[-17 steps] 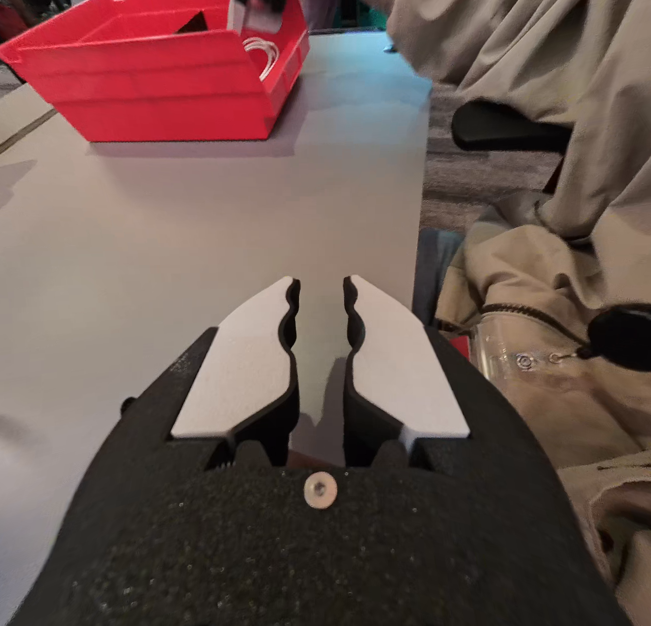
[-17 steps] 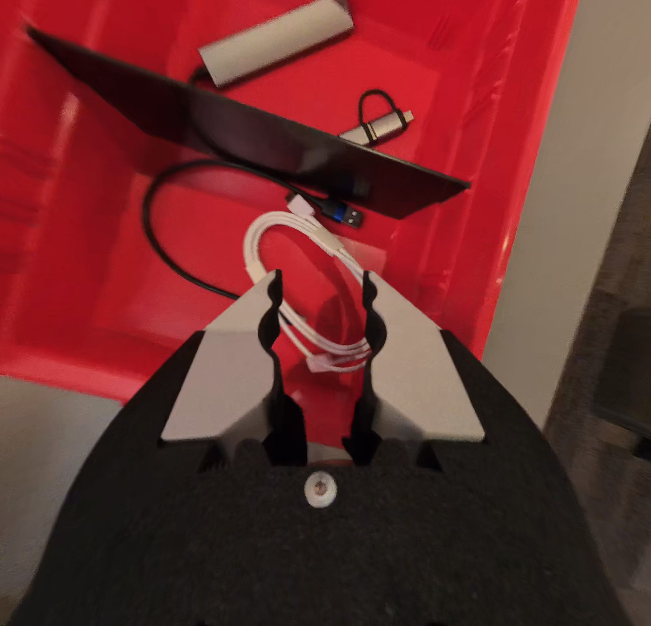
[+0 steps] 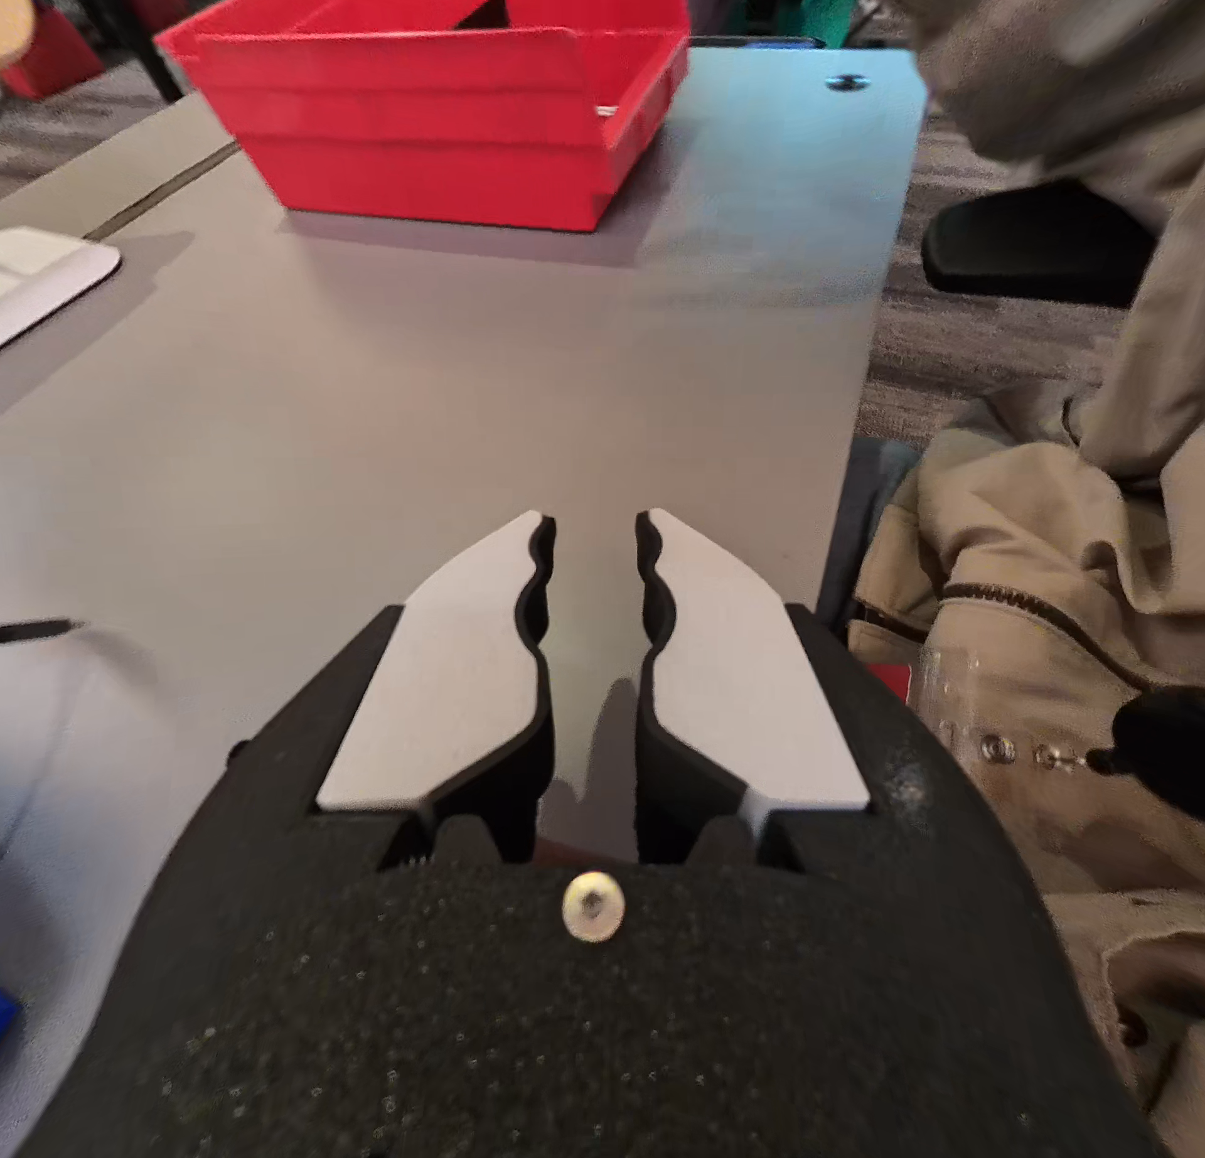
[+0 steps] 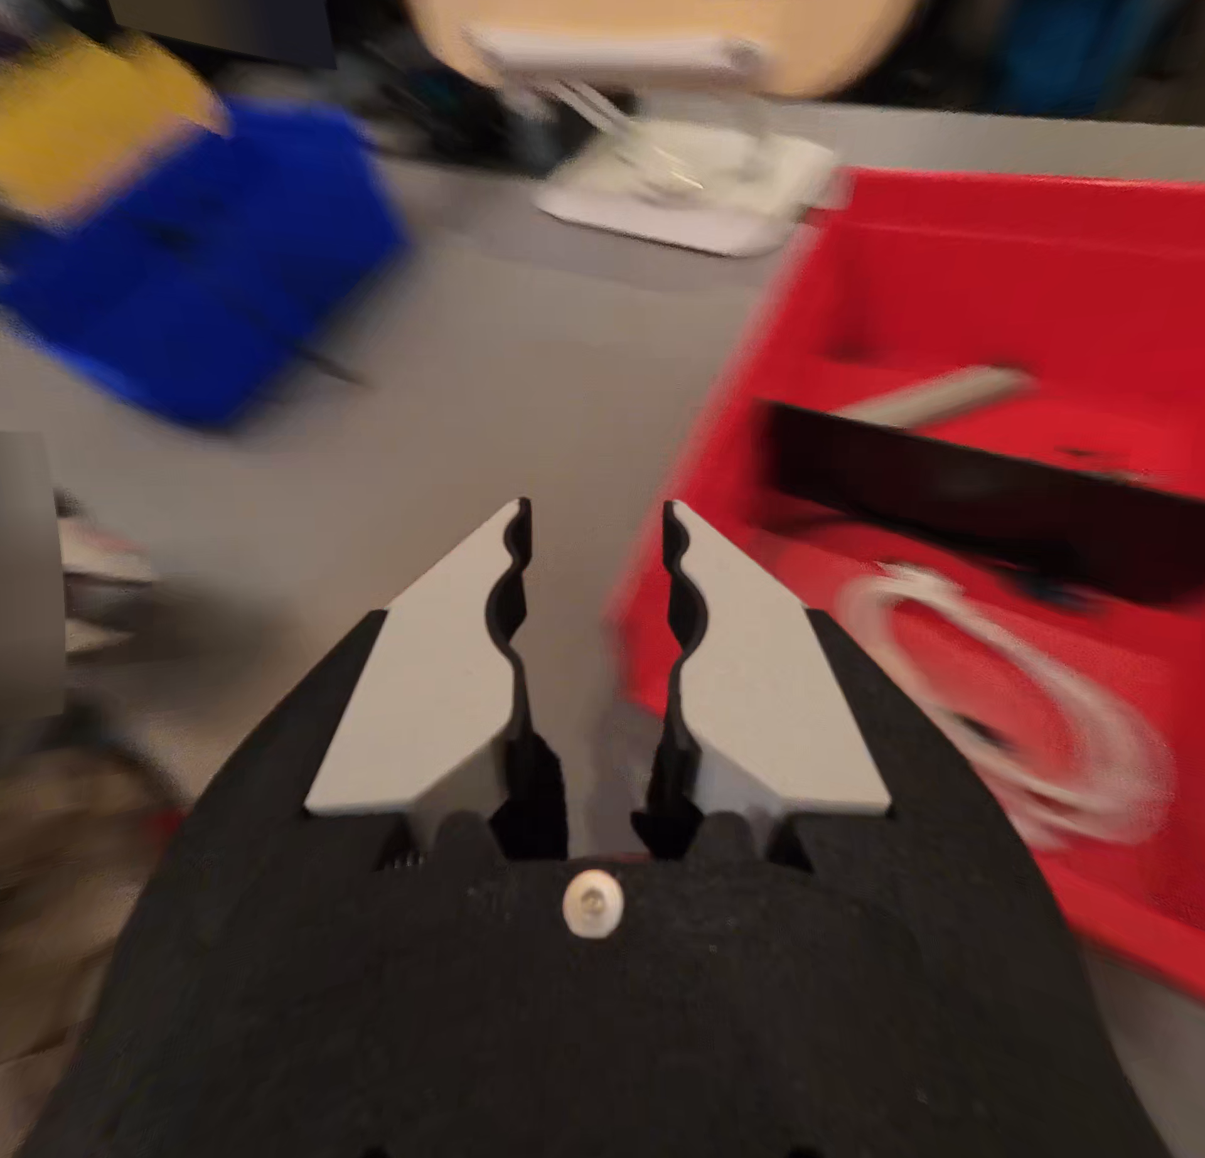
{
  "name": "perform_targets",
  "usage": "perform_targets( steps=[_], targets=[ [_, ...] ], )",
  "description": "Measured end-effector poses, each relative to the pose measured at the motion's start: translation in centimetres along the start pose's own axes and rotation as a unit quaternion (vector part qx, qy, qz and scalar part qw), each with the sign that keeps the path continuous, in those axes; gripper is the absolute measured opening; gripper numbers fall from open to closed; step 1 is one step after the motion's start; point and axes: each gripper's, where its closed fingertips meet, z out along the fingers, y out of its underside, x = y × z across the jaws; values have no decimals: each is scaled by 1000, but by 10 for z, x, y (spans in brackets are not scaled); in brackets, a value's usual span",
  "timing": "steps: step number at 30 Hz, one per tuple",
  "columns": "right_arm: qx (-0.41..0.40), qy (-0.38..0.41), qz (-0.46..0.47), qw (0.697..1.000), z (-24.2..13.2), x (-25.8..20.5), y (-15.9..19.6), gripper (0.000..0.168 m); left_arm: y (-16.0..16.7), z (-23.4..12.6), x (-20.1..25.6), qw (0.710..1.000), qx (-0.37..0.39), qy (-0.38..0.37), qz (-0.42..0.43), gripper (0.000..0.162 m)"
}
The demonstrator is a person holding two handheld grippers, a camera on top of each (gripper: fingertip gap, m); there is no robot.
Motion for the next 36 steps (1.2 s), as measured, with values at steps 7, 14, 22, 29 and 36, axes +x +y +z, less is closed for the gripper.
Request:
perform_targets(
  steps=[7,14,22,29,36],
  targets=[
    [60,-275,111,953,37,-173,69,41,-32,-50,-37,997,24,-9,-75,25],
    [34,-277,31,960,50,-174,75,42,-26,-133,-176,987,-79,-129,-47,26],
    [20,-305,62,950,50,-185,80,42,33,-106,-286,961,-206,-185,12,37],
    [32,-312,100,944,46,-173,74,42,44,-81,-299,955,-228,-173,81,40],
    [19,-341,116,933,43,-183,77,42,59,-81,-315,941,-259,-194,102,18]
  ],
)
